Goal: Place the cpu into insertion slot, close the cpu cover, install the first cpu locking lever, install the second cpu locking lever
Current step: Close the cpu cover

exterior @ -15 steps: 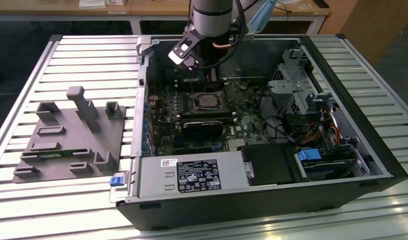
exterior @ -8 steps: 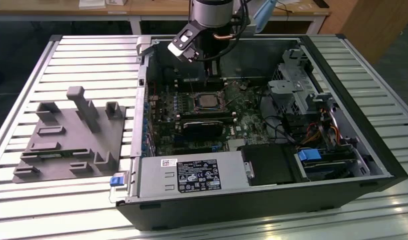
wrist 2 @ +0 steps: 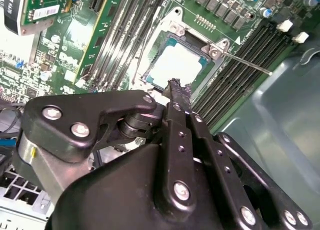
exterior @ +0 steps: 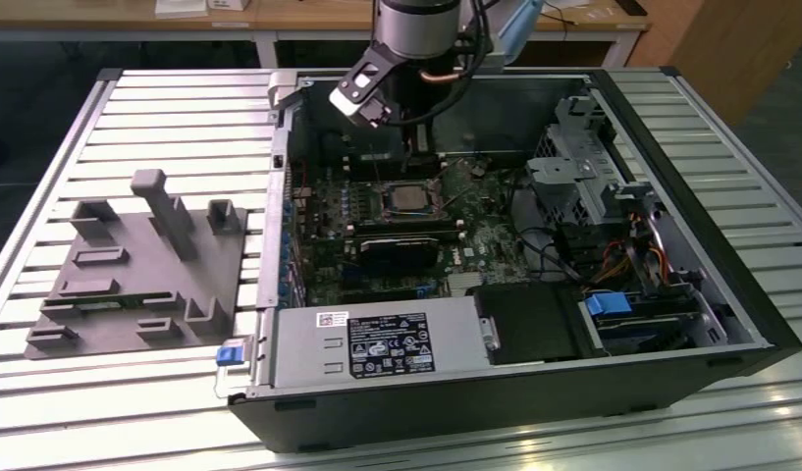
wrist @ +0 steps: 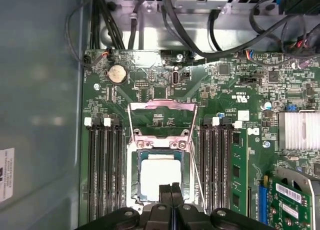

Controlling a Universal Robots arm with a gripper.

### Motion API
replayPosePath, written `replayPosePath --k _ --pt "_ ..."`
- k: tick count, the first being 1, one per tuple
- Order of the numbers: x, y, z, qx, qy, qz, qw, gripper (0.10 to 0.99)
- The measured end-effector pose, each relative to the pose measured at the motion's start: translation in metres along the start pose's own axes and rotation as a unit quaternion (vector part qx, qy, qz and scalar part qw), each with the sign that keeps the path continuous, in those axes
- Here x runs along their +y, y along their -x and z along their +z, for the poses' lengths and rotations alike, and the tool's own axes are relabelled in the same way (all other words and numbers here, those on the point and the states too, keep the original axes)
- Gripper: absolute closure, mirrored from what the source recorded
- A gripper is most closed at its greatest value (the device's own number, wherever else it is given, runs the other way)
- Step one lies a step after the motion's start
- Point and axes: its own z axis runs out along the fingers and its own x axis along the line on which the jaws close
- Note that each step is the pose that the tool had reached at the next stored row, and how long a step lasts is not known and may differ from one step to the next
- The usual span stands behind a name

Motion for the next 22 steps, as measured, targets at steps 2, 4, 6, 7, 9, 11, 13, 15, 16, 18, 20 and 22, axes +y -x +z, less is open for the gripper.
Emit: replayPosePath --k 2,4,6,7,9,11,13,15,16,18,20,22 --pt "0.0004 0.0003 0.0001 0.0001 0.0000 0.000 1.0000 0.965" --pt "0.0039 0.0002 0.0002 0.0003 0.0000 0.000 1.0000 0.965" --pt "0.0078 0.0002 0.0003 0.0007 0.0000 0.000 1.0000 0.965" --pt "0.0091 0.0003 -0.0004 0.0008 0.0000 0.000 1.0000 0.965" --pt "0.0101 0.0002 -0.0035 0.0009 0.0000 0.000 1.0000 0.965" --pt "0.0113 0.0002 -0.0042 0.0010 0.0000 0.000 1.0000 0.965" --pt "0.0149 0.0001 -0.0041 0.0009 0.0000 0.000 1.0000 0.965" --pt "0.0195 0.0001 -0.0038 0.0009 -0.0001 0.000 1.0000 0.965" --pt "0.0214 0.0001 -0.0037 0.0010 -0.0001 0.000 1.0000 0.965" --pt "0.0248 0.0000 -0.0035 0.0009 -0.0001 0.000 1.0000 0.965" --pt "0.0274 -0.0001 -0.0033 0.0009 -0.0001 0.000 1.0000 0.965" --pt "0.0310 -0.0002 -0.0031 0.0009 -0.0001 0.000 1.0000 0.965"
